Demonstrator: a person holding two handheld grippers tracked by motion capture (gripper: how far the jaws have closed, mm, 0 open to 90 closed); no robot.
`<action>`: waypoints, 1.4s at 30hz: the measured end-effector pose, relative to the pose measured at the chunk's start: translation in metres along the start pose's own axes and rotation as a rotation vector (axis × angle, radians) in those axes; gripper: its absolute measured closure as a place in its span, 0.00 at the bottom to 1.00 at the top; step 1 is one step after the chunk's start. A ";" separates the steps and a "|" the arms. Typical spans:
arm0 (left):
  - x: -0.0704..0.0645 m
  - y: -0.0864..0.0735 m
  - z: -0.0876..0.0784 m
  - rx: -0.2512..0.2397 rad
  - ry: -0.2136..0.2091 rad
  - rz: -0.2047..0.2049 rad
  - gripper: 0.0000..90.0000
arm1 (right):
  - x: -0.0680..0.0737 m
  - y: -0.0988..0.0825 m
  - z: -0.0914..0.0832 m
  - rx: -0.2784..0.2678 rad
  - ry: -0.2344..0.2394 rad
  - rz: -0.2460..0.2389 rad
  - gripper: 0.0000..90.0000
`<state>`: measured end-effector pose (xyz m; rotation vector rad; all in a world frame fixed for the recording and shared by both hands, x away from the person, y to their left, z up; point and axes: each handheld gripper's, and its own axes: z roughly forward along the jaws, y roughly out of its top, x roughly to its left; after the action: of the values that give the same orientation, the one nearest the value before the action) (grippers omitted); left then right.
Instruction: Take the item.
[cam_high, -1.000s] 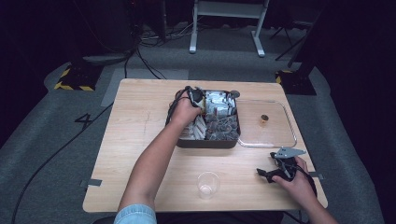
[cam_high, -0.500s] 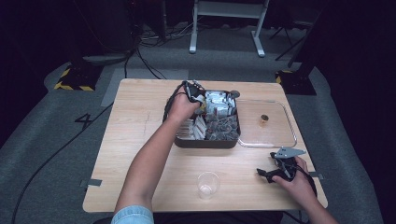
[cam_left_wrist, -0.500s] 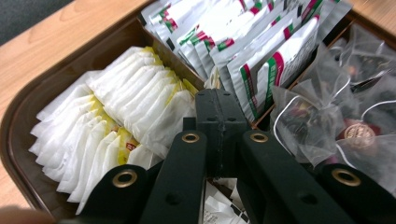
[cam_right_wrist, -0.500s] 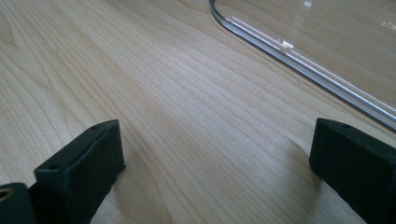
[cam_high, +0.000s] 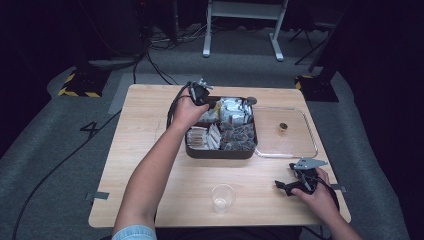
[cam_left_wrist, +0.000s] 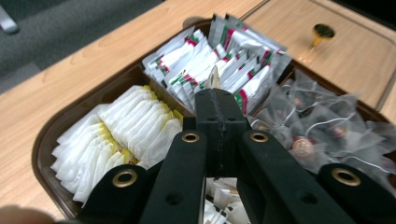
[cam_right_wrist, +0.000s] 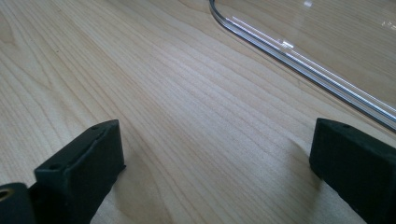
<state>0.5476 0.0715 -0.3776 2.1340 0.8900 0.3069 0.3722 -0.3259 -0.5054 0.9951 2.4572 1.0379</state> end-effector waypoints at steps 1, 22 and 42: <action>-0.001 0.001 -0.005 -0.006 -0.004 0.009 1.00 | 0.000 0.000 0.000 0.000 0.000 0.000 0.03; -0.041 -0.014 -0.076 -0.149 -0.128 0.134 1.00 | 0.000 -0.001 -0.001 -0.004 0.008 -0.011 0.05; -0.100 -0.043 -0.132 -0.225 -0.231 0.244 1.00 | 0.000 -0.002 -0.002 -0.004 0.007 -0.012 0.05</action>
<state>0.3903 0.0979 -0.3149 2.0174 0.4415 0.2623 0.3707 -0.3275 -0.5055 0.9759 2.4629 1.0444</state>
